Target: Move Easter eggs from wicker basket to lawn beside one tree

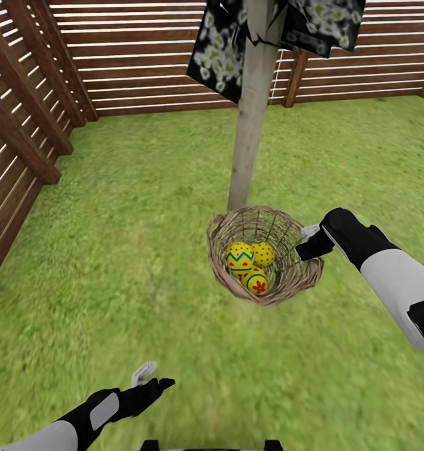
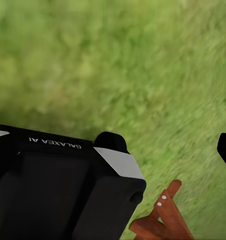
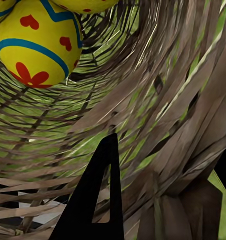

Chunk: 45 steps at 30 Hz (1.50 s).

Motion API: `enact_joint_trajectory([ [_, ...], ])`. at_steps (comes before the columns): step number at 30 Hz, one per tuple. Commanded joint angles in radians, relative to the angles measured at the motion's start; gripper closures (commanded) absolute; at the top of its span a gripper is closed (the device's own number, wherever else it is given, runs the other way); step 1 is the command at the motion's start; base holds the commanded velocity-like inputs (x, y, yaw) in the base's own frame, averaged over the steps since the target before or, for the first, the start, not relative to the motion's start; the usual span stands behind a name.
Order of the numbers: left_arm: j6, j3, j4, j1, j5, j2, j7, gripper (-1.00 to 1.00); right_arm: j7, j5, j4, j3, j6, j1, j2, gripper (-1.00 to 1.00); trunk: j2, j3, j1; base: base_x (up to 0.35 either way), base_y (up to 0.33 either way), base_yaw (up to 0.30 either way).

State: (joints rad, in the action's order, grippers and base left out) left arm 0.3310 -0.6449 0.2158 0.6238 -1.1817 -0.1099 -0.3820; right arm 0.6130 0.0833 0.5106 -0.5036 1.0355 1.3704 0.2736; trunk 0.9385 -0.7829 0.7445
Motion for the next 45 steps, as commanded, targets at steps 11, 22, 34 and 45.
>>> enact_joint_trajectory([
  [11, 0.005, -0.004, 0.000, 0.000, -0.007, -0.001, -0.001, -1.00, 0.009, -0.001, 0.002, -0.004, 0.003, 0.001, 0.000, 1.00, 0.001, -0.001, 0.001, 0.339, 0.000, 0.000],
  [22, -0.026, -0.007, 0.000, -0.012, -0.009, 0.001, -0.001, -1.00, 0.010, -0.001, 0.002, -0.004, 0.003, 0.001, 0.001, 1.00, 0.029, -0.013, 0.016, 0.082, 0.000, 0.000],
  [34, -0.026, -0.007, 0.000, -0.012, -0.009, 0.001, -0.001, -1.00, 0.008, 0.001, -0.009, -0.005, 0.003, 0.001, 0.001, 1.00, 0.113, -0.051, 0.062, 0.000, 0.000, 0.000],
  [45, -0.026, -0.007, 0.000, -0.012, -0.009, 0.001, -0.001, -1.00, 0.006, 0.002, -0.111, -0.017, -0.003, 0.001, 0.002, 1.00, 0.190, -0.085, 0.104, 0.000, 0.000, 0.000],
])
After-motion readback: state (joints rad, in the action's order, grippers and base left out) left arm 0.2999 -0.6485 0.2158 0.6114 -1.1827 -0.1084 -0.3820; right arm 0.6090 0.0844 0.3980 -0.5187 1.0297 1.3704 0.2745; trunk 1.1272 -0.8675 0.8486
